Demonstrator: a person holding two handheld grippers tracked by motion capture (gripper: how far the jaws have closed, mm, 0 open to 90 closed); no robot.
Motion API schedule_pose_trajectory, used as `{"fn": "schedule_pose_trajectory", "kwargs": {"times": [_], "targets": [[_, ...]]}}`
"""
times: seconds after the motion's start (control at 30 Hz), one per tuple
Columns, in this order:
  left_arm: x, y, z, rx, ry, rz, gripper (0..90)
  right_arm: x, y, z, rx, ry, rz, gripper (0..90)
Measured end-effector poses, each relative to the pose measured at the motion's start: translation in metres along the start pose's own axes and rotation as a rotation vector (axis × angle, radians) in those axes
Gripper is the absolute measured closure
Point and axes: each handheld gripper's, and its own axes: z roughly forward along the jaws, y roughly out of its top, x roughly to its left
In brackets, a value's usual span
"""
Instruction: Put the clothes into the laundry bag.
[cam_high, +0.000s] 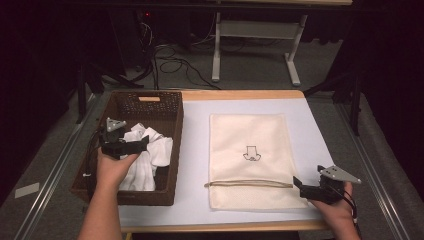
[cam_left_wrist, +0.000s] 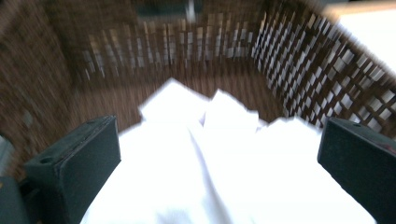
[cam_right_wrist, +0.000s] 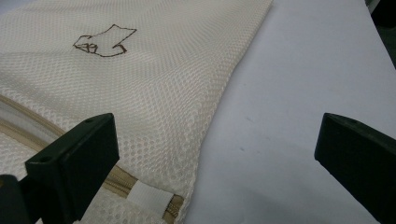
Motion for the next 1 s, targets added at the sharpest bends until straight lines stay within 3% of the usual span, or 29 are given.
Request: {"fn": "schedule_pose_trajectory", "kwargs": {"times": [0.03, 0.17, 0.23, 0.27, 0.33, 0.37, 0.4, 0.5, 0.7, 0.77, 0.87, 1.0], "targets": [[0.001, 0.000, 0.003, 0.050, 0.013, 0.000, 0.3, 0.000, 0.000, 0.000, 0.001, 0.001, 0.000, 0.4], [0.001, -0.002, 0.014, 0.171, 0.020, -0.007, 0.3, -0.001, 0.000, 0.000, -0.004, 0.003, 0.010, 0.4], [0.000, -0.003, 0.016, 0.198, 0.015, -0.006, 0.2, -0.002, 0.000, 0.000, 0.001, 0.002, 0.009, 0.4], [-0.001, -0.005, 0.022, 0.266, 0.003, 0.013, 0.3, -0.002, 0.000, 0.000, 0.002, 0.002, 0.010, 0.4], [-0.002, -0.006, 0.024, 0.293, -0.004, 0.016, 0.3, -0.002, 0.000, 0.000, 0.001, 0.002, 0.006, 0.4], [-0.004, -0.008, 0.029, 0.347, -0.010, 0.027, 0.3, -0.002, 0.000, 0.000, 0.005, -0.001, 0.007, 0.4], [-0.004, -0.008, 0.029, 0.347, -0.010, 0.027, 0.2, -0.002, 0.000, 0.000, 0.005, -0.001, 0.007, 0.4], [-0.005, -0.011, 0.037, 0.424, -0.022, 0.028, 0.2, -0.002, 0.000, 0.000, 0.008, -0.002, 0.006, 0.4], [-0.007, -0.015, 0.044, 0.493, -0.043, 0.027, 0.2, -0.002, 0.000, 0.000, 0.009, -0.001, 0.011, 0.5], [-0.008, -0.018, 0.049, 0.549, -0.061, 0.020, 0.2, -0.002, 0.000, -0.001, 0.009, 0.000, 0.015, 0.5], [-0.013, -0.021, 0.054, 0.610, -0.045, 0.060, 0.3, -0.002, -0.001, -0.001, 0.009, 0.000, 0.014, 0.5], [-0.012, -0.022, 0.057, 0.627, -0.033, 0.081, 0.5, -0.002, -0.001, -0.001, 0.010, 0.001, 0.016, 0.5]]}}
